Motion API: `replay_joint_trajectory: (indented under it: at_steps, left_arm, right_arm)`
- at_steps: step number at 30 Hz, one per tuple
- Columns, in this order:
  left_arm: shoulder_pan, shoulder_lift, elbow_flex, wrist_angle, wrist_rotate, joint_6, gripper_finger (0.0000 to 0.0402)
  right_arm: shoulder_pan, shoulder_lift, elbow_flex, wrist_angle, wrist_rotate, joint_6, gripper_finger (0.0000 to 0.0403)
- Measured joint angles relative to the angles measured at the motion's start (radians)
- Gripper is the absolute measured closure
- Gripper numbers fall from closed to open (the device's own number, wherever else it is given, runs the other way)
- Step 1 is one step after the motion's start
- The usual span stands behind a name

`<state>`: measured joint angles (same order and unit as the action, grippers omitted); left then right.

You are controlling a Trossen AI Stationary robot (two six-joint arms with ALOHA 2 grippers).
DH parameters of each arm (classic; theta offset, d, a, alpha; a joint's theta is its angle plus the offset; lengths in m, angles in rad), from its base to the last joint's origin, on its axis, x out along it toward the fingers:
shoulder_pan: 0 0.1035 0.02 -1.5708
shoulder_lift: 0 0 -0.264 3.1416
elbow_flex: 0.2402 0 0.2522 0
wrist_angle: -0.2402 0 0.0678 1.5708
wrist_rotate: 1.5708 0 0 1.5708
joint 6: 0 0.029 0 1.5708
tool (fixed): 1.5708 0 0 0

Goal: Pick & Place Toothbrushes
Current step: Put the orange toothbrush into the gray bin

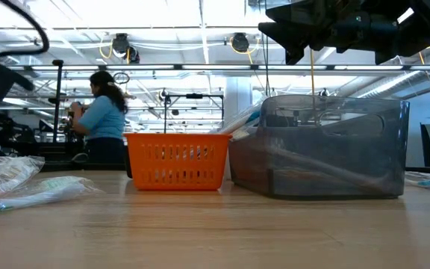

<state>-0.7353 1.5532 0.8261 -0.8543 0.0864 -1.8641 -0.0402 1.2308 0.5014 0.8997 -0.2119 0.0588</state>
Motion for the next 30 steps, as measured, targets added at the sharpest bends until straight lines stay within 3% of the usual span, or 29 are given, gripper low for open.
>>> replay_joint_trajectory:
  at_steps: [7, 13, 20, 30]
  left_arm:
    - [0.020, 0.000, -0.034, 0.018, 0.039, 0.010, 0.0289]
    - [0.058, 0.000, -0.034, 0.018, 0.087, 0.071, 0.0388]
    - [0.117, -0.001, -0.023, 0.002, 0.074, 0.170, 0.0399]
    - [0.196, -0.001, 0.150, -0.288, 0.021, 0.330, 0.0401]
  right_arm:
    - [0.000, 0.000, 0.000, 0.000, 0.000, 0.000, 0.0260]
    - [0.000, 0.000, 0.000, -0.002, 0.000, 0.000, 0.0261]
    - [0.000, 0.000, 0.000, -0.014, 0.000, 0.000, 0.0263]
    - [0.000, 0.000, 0.000, -0.015, 0.001, 0.000, 0.0263]
